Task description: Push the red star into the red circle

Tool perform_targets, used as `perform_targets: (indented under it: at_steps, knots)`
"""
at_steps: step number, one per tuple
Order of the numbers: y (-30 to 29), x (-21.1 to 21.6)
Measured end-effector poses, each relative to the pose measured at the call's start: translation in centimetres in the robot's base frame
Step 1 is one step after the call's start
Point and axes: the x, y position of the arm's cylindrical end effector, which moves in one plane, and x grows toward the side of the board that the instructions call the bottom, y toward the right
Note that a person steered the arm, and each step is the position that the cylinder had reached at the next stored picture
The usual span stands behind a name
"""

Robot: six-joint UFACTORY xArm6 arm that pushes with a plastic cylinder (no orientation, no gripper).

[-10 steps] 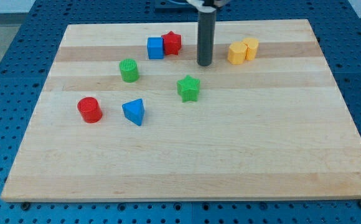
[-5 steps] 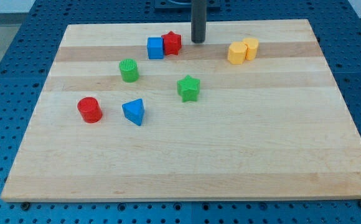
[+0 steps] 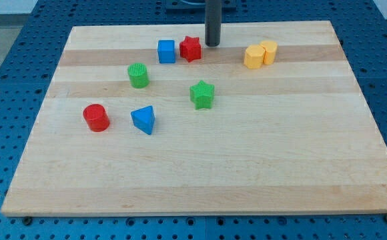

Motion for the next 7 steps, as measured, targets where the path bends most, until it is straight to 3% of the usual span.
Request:
perform_targets:
  at_steps: [1,2,4,7]
  knots:
    - [-5.4,1.0]
    - [-6.7,1.3]
    - [-7.4,-3.0]
    - [-6.9,4.5]
